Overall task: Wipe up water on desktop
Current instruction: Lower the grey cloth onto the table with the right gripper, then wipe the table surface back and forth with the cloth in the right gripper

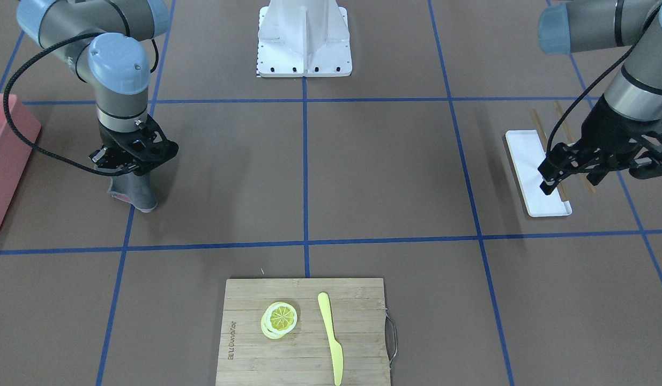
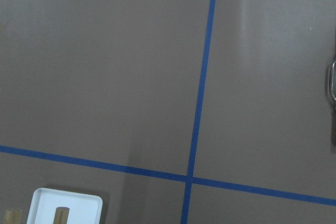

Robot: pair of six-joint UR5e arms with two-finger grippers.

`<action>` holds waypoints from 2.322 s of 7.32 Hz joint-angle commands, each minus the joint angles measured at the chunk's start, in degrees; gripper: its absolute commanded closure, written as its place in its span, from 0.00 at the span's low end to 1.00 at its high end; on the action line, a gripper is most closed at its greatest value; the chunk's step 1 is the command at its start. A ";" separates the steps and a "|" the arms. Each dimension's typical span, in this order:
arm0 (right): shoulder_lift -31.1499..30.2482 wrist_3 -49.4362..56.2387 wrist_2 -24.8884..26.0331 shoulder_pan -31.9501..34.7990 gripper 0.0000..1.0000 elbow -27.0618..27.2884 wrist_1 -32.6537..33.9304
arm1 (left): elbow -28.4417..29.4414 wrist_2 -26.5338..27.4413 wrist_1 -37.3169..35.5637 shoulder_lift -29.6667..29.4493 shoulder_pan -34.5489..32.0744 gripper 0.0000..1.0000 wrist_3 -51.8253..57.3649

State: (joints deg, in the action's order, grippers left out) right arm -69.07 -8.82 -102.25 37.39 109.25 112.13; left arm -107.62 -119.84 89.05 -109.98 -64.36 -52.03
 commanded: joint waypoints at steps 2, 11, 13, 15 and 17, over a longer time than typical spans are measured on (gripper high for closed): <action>2.00 -12.24 -4.76 -6.36 1.00 -1.23 -2.94 | 0.39 0.31 -0.02 0.20 0.02 0.02 0.09; 2.44 -37.52 -10.25 -6.84 1.00 -8.94 -25.80 | 1.10 0.22 -0.02 -0.59 -0.07 0.02 -0.09; 2.45 -32.25 -12.78 -0.86 1.00 -12.64 -28.10 | 1.01 0.22 -0.11 -0.59 -0.06 0.02 -0.17; 2.27 -26.01 -15.51 4.07 1.00 -15.02 -28.10 | 0.92 0.13 -0.11 -0.59 -0.06 0.02 -0.61; 2.18 -23.79 -16.30 5.93 1.00 -16.26 -28.19 | 0.92 -0.13 -0.11 -0.59 -0.06 0.02 -0.61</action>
State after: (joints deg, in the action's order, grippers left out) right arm -66.80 -34.30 -117.80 42.02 93.63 83.98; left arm -106.73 -119.83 88.95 -110.57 -64.42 -52.61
